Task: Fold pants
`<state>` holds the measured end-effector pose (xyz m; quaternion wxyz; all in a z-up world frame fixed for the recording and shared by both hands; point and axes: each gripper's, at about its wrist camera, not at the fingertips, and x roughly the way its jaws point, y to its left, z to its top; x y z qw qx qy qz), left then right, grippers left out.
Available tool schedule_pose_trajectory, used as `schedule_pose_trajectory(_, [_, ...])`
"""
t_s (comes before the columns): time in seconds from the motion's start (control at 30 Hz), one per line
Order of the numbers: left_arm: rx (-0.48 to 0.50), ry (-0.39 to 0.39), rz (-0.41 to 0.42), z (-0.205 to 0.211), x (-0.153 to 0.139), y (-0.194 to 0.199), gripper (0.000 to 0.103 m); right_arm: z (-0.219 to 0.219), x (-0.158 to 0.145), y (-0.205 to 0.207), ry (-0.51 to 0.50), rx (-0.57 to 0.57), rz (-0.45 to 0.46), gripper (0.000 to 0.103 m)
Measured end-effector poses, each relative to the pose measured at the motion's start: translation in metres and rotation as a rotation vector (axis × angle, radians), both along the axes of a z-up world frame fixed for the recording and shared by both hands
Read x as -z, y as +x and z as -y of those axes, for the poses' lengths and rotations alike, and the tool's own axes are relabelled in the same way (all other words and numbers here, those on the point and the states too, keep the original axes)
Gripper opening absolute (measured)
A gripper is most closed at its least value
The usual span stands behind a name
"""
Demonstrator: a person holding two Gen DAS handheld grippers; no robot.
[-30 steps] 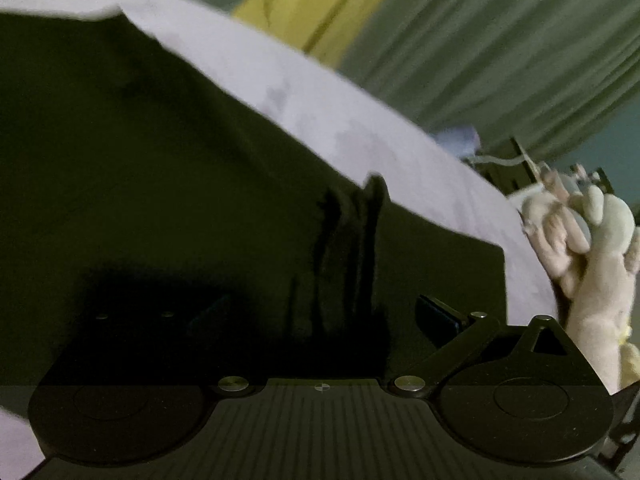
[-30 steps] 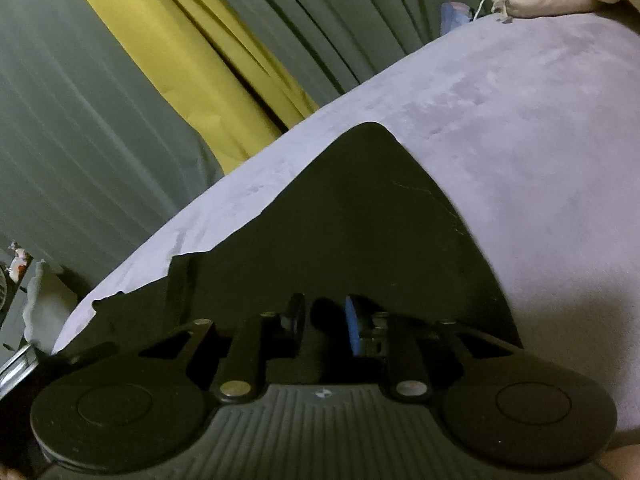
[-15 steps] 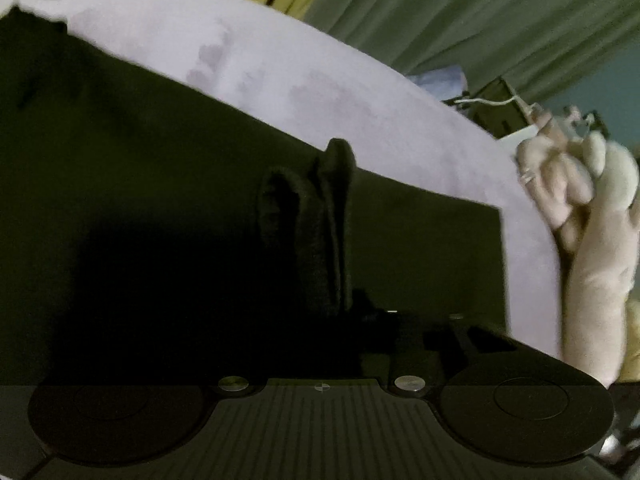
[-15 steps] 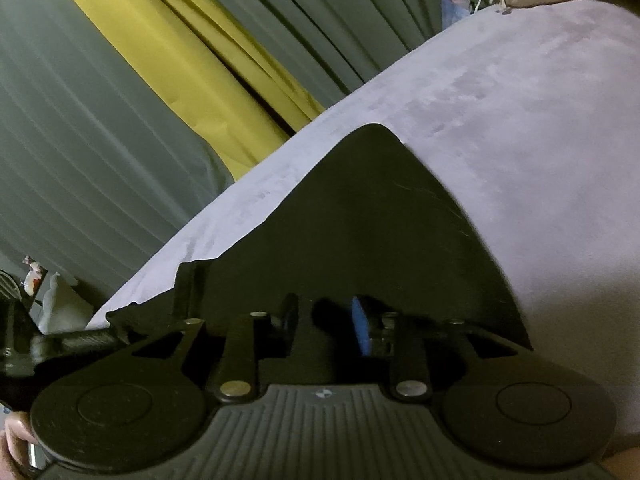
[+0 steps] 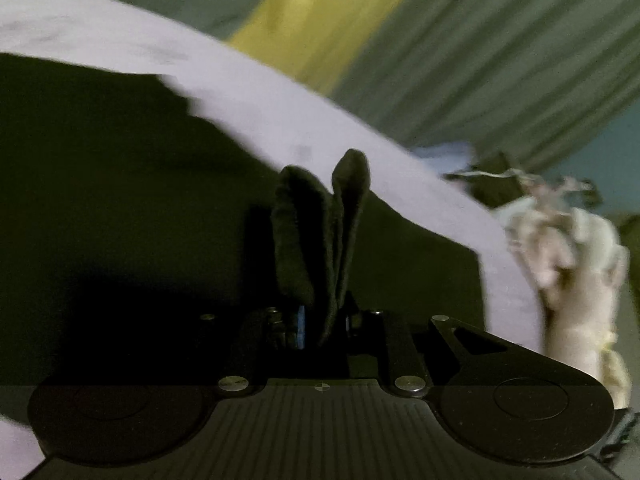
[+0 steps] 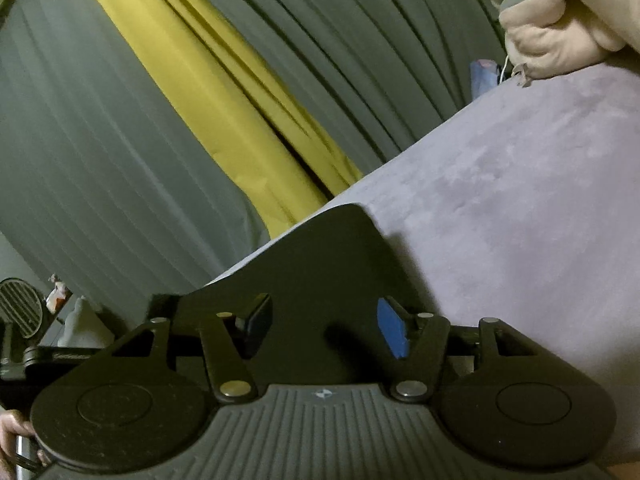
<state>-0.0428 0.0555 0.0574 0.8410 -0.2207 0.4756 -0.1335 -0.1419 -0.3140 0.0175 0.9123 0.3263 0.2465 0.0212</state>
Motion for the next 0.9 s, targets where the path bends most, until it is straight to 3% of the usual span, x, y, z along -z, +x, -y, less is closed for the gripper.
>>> schedule_pose_trajectory(0.07, [-0.038,0.09,0.003,-0.013,0.007,-0.007,0.025,-0.009,0.001,0.005,-0.043,-0.03,-0.029,0.057])
schedule_pose_trajectory(0.1, [-0.042,0.102,-0.003,-0.017,0.012,-0.01,0.029,-0.015,0.002,0.008,-0.074,-0.042,-0.048,0.05])
schedule_pose_trajectory(0.13, [-0.039,0.096,-0.001,-0.019,0.017,-0.013,0.03,-0.022,0.004,0.012,-0.107,-0.058,-0.077,0.042])
schedule_pose_trajectory(0.23, [-0.06,0.104,0.06,-0.016,0.025,-0.022,0.039,-0.037,0.01,0.019,-0.178,-0.078,-0.142,0.04])
schedule_pose_trajectory(0.33, [-0.084,0.062,0.07,-0.018,0.034,-0.023,0.046,-0.046,0.009,0.02,-0.247,-0.08,-0.148,0.038])
schedule_pose_trajectory(0.5, [-0.107,-0.038,0.074,-0.033,0.043,-0.021,0.046,-0.058,0.002,0.026,-0.36,-0.051,-0.156,0.026])
schedule_pose_trajectory(0.6, [-0.129,-0.08,0.071,-0.039,0.047,-0.021,0.046,-0.065,-0.002,0.039,-0.365,-0.041,-0.144,0.023])
schedule_pose_trajectory(0.8, [-0.103,-0.061,0.103,-0.032,0.046,-0.016,0.05,-0.09,0.011,0.084,-0.417,-0.138,-0.212,0.022])
schedule_pose_trajectory(0.9, [-0.089,-0.027,0.141,-0.03,0.042,-0.012,0.05,-0.09,0.011,0.1,-0.422,-0.121,-0.213,0.022])
